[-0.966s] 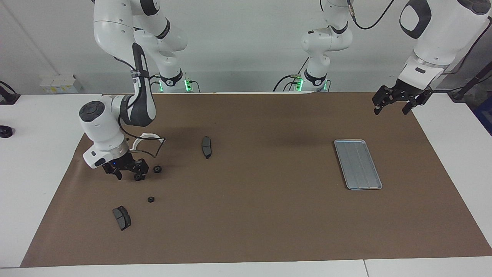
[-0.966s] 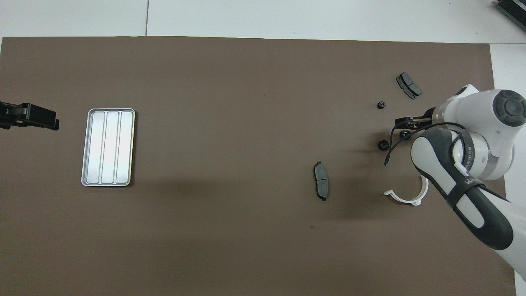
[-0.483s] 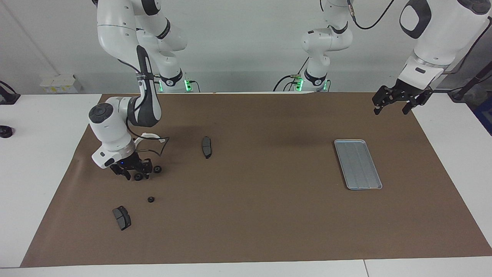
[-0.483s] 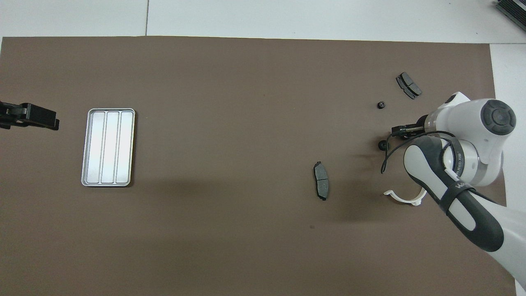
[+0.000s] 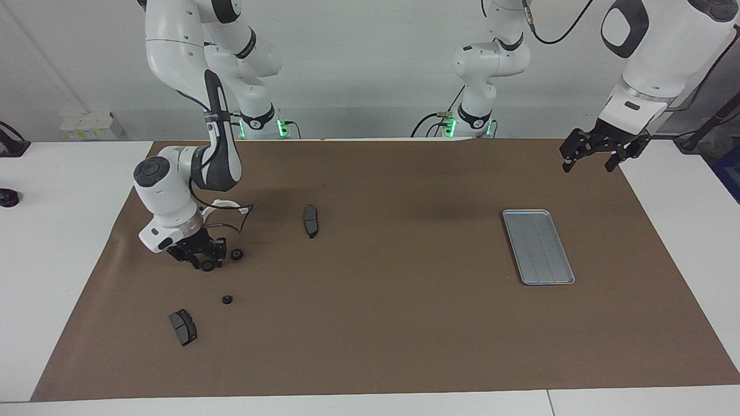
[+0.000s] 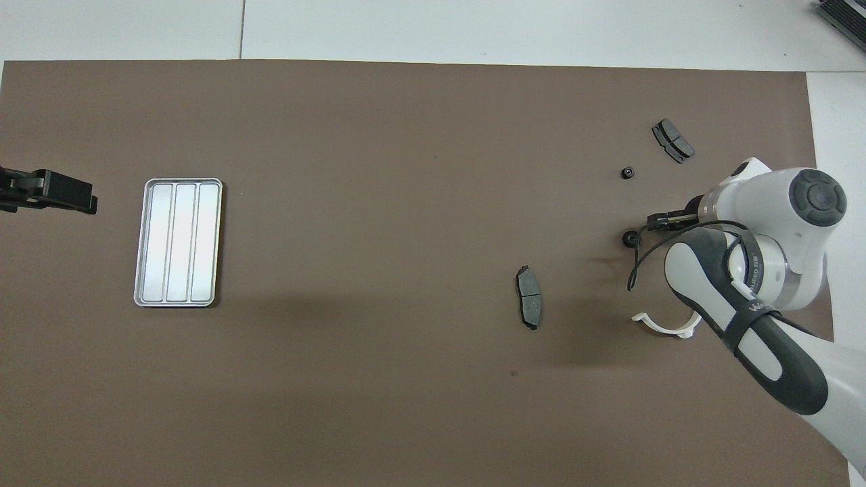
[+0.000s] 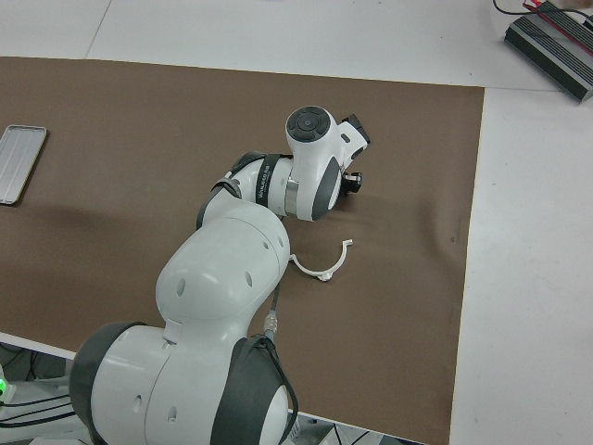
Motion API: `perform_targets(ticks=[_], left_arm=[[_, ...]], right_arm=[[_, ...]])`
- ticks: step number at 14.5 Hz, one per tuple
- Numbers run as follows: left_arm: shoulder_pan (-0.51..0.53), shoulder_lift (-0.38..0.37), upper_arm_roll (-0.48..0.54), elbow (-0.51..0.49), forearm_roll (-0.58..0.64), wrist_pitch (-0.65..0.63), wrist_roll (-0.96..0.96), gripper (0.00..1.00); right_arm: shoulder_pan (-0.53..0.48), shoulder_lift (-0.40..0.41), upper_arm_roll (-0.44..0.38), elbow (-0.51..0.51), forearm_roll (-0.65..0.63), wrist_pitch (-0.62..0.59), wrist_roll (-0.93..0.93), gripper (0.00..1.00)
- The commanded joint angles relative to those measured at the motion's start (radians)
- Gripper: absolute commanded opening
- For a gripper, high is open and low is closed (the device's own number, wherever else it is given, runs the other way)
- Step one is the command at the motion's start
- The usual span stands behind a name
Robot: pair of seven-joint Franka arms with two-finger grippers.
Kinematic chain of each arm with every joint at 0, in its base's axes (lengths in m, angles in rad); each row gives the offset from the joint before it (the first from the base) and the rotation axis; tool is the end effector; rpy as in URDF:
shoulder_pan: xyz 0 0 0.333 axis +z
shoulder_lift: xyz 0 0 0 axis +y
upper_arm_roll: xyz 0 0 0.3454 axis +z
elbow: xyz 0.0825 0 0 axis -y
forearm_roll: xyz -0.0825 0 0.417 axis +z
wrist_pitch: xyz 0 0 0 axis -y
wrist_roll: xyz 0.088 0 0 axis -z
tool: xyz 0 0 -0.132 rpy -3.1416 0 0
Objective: Pick bearing gear from pile to tray
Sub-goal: 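Carry the bearing with the right gripper toward the table center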
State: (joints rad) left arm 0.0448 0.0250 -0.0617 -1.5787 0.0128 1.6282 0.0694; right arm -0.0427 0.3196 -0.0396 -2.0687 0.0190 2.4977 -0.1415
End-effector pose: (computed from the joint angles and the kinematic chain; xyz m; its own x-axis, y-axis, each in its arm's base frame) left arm 0.6017 -0.0081 0.6152 0.9959 -0.0869 0.0237 -0.0866 -0.9962 -0.0129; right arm 0.6321 -0.0515 0.2658 0.9929 0.0478 0.1085 0.0465 -0.9988 0.0149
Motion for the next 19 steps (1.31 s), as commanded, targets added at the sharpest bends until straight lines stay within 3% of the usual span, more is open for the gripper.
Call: perform_targets(ticks=[1, 4, 6, 8, 16, 19], left_arm=[[0.006, -0.025, 0.000, -0.023, 0.001, -0.014, 0.013, 1.00], [0.001, -0.025, 0.000, -0.023, 0.001, -0.010, 0.016, 1.00], [0.006, -0.025, 0.000, -0.023, 0.001, -0.014, 0.016, 1.00], [0.010, -0.025, 0.000, -0.023, 0.001, -0.013, 0.016, 1.00], [0.021, -0.025, 0.003, -0.023, 0.001, -0.011, 0.018, 1.00], [0.038, -0.025, 0.002, -0.023, 0.003, -0.002, 0.026, 1.00]], right_arm=[[-0.010, -0.010, 0.004, -0.013, 0.024, 0.026, -0.004, 0.00], [0.004, -0.025, 0.004, 0.048, 0.024, -0.049, 0.034, 0.00], [0.023, -0.063, 0.015, 0.131, 0.022, -0.196, 0.167, 0.00], [0.107, -0.076, 0.015, 0.209, 0.012, -0.293, 0.335, 0.00], [0.469, -0.005, 0.017, 0.298, 0.010, -0.209, 0.854, 0.00], [0.536, 0.028, 0.017, 0.308, 0.010, -0.174, 0.922, 0.00]])
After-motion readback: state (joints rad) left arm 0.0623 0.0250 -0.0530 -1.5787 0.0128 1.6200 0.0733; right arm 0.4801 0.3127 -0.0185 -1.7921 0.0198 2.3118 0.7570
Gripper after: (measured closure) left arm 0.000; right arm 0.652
